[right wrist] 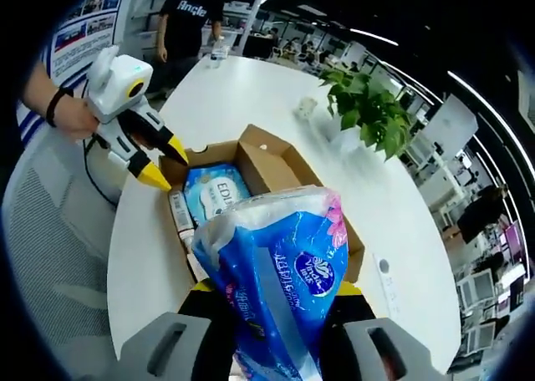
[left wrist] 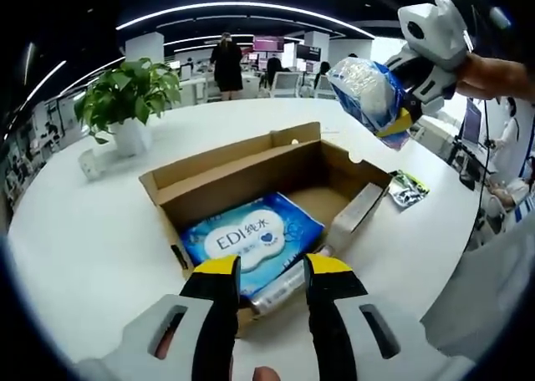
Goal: Operate the shoe box by opening the lid, removing the specified soft item, and placing it in the target area until the item is outside and the box remains undamaged.
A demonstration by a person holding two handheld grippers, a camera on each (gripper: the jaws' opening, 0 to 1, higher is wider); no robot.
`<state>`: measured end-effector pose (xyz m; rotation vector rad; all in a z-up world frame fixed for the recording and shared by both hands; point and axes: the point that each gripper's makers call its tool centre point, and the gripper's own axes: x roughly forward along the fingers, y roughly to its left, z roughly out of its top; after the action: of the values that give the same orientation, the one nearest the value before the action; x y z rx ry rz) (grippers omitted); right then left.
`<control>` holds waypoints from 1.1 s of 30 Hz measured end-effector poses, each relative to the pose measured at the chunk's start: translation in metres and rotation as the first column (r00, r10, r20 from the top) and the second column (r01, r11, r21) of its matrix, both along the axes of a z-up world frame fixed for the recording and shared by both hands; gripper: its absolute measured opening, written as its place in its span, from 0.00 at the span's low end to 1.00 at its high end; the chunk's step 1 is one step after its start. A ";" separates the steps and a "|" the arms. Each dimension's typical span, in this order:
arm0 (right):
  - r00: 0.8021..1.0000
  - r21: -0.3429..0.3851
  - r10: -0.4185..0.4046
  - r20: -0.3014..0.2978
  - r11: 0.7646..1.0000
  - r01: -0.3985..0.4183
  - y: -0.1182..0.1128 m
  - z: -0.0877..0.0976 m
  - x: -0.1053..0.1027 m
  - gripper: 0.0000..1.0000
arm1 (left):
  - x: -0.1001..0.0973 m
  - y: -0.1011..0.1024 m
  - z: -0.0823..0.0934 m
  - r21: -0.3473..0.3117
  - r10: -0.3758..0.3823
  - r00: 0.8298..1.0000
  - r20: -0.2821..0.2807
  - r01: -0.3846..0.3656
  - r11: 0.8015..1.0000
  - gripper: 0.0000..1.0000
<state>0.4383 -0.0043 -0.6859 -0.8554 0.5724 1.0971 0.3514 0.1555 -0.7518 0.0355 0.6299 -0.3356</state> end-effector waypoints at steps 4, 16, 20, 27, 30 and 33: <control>1.000 -0.009 -0.018 -0.005 1.000 0.018 -0.013 -0.002 -0.002 0.34 | 0.000 0.000 0.000 0.001 -0.002 1.000 -0.002 0.002 1.000 0.30; 0.995 -0.052 -0.089 -0.036 0.995 0.087 -0.077 -0.023 -0.015 0.34 | -0.002 -0.002 0.000 -0.003 -0.006 1.000 0.001 0.006 1.000 0.31; 0.992 -0.073 -0.117 -0.045 0.991 0.113 -0.105 -0.030 -0.019 0.34 | -0.003 -0.003 -0.002 0.007 -0.012 1.000 -0.002 0.012 1.000 0.31; 0.984 -0.110 -0.170 -0.060 0.981 0.162 -0.154 -0.043 -0.025 0.34 | -0.003 -0.006 -0.003 0.004 -0.015 1.000 -0.005 0.015 1.000 0.32; 0.982 -0.135 -0.181 -0.061 0.976 0.172 -0.175 -0.051 -0.027 0.34 | -0.002 -0.005 -0.002 0.006 -0.008 1.000 -0.001 0.008 1.000 0.32; 0.978 -0.164 -0.199 -0.070 0.969 0.186 -0.201 -0.060 -0.032 0.34 | -0.003 -0.003 -0.002 0.010 -0.001 1.000 -0.002 0.001 1.000 0.32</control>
<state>0.4060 -0.2057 -0.7457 -0.8714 0.8051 0.9231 0.3483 0.1523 -0.7540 0.0449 0.6337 -0.3336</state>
